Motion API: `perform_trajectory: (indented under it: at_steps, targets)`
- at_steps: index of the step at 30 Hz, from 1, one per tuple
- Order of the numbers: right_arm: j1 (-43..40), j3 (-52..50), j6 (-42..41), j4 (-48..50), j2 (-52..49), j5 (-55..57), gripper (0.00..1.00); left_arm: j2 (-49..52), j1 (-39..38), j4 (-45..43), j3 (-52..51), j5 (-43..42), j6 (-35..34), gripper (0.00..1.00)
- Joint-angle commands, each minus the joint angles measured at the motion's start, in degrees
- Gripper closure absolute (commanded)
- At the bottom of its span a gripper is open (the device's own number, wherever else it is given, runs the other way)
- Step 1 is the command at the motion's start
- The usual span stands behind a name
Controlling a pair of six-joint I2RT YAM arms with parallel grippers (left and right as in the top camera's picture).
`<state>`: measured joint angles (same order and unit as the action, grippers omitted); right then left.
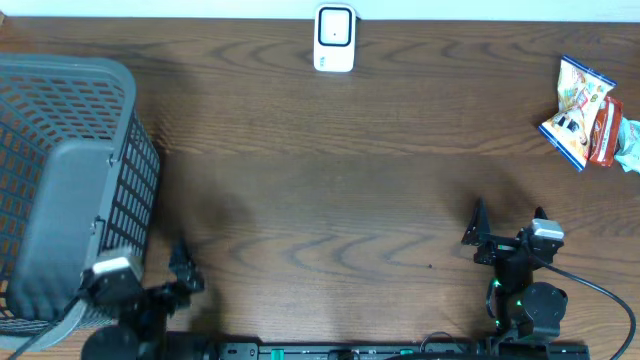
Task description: Scan the item barcode
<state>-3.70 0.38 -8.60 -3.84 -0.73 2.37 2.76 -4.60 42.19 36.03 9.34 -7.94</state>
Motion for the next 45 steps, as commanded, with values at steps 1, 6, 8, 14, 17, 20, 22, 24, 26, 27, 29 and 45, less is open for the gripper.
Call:
perform_trajectory:
  at_steps: [1,6,8,14,17,20,22,24,26,27,29,45]
  targets:
    - [-0.3,0.0,-0.8,-0.2,0.2,0.1,0.01,-0.2,-0.2,-8.3,-8.8,0.1,-0.5,0.02]
    - [-0.3,0.0,-0.8,-0.2,0.2,0.1,0.01,-0.5,-0.2,-20.5,-18.7,0.1,-0.5,0.02]
    - [-0.3,0.0,-0.8,-0.2,0.2,0.1,0.01,-0.7,-0.2,-24.3,-21.7,0.1,-0.5,0.02]
    - [-0.3,0.0,-0.8,-0.2,0.2,0.1,0.01,-2.7,0.7,-29.9,-28.6,0.1,-0.5,0.02]
    - [-0.3,0.0,-0.8,-0.2,0.2,0.1,0.01,-2.7,1.5,-29.9,-30.2,0.1,-0.5,0.02]
    - [-0.3,0.0,-0.8,-0.2,0.2,0.1,0.01,-2.7,2.1,-29.9,-31.3,0.1,-0.5,0.02]
    - [-0.3,0.0,-0.8,-0.2,0.2,0.1,0.01,-2.7,2.2,-29.9,-32.1,0.1,-0.5,0.02]
    - [-0.3,0.0,-0.8,-0.2,0.2,0.1,0.01,-2.7,2.2,-30.3,-32.3,0.1,-0.5,0.02]
    - [-0.3,0.0,-0.8,-0.2,0.2,0.1,0.01,-2.7,2.2,-30.3,-32.3,0.1,-0.5,0.02]
    - [-0.3,0.0,-0.8,-0.2,0.2,0.1,0.01,-2.7,2.2,-30.4,-32.3,0.1,-0.5,0.02]
    - [-0.3,0.0,-0.8,-0.2,0.2,0.1,0.01,-2.7,2.3,-33.2,-32.9,0.1,-0.5,0.02]
    - [-0.3,0.0,-0.8,-0.2,0.2,0.1,0.01,-2.6,2.2,-38.6,-35.8,-1.9,-0.5,0.02]
